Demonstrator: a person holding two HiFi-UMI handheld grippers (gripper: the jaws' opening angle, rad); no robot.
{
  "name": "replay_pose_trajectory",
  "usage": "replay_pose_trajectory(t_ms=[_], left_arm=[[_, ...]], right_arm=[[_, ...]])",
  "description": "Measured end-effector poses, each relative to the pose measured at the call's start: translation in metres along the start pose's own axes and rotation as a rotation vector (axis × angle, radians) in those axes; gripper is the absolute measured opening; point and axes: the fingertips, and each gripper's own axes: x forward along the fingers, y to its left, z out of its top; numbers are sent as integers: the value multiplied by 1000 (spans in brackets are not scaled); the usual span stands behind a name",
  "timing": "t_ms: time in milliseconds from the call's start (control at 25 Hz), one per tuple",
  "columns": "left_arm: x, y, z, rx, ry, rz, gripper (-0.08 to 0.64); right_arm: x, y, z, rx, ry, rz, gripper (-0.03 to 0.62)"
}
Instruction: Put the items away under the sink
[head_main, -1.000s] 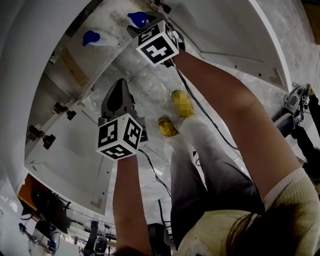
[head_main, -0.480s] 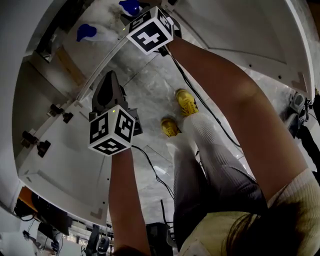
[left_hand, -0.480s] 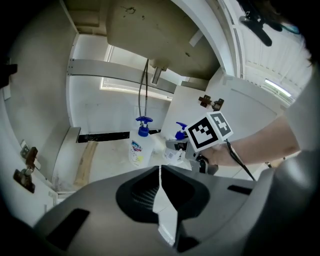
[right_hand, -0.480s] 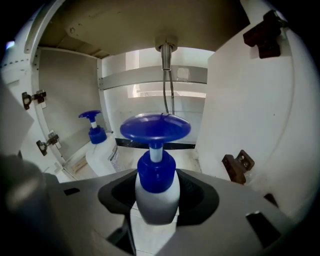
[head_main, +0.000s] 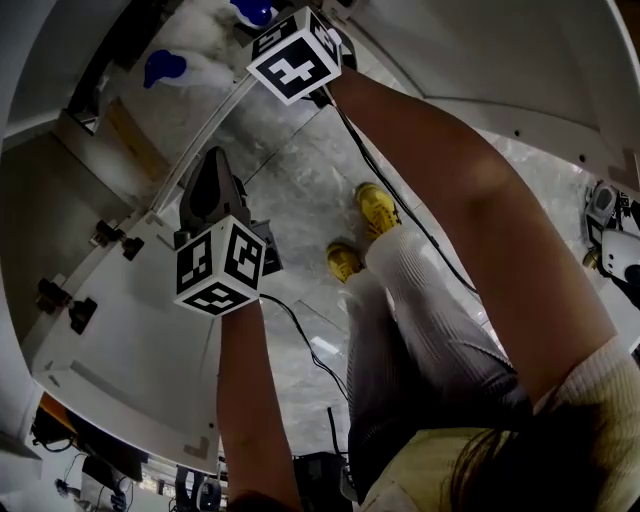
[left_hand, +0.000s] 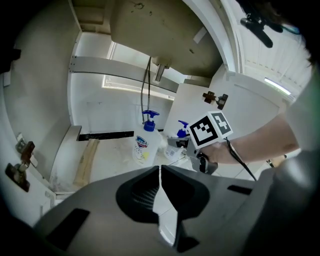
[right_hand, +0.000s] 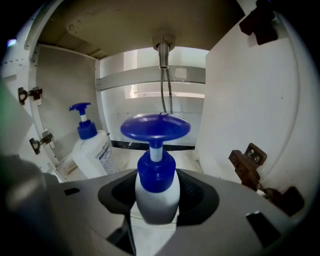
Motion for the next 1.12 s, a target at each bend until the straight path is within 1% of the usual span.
replay_pose_trajectory(t_ms=[160,320,440,560,720,800,920,1120], left_arm=[[-1,9,-3,0,-3,22,48],[-1,13,-5,21,-13,26,48],[0,16,-5,3,-29,38,48],[-2,13,-6,-11,-31,33,48],[-6,8,-3,9,-39,26,48],[-8,8,-1,4,-46,27,48],[-14,7,3,-5,-47,31,48],[-25,-1,12,17,-44,27,48]], right_arm=[[4,-2,-6,1,-3,-15,216],[5,1,-6,-10,-49,-25,216],[4,1,-7,-10,-62,-25,216],[4,2,-8,-10,-52,-33,216],[4,2,-15,45,-14,-8,219],[-1,3,-19,53,-4,0,236],[-11,5,-27,52,16,-1,242],[-29,6,-27,80,30,-13,242]])
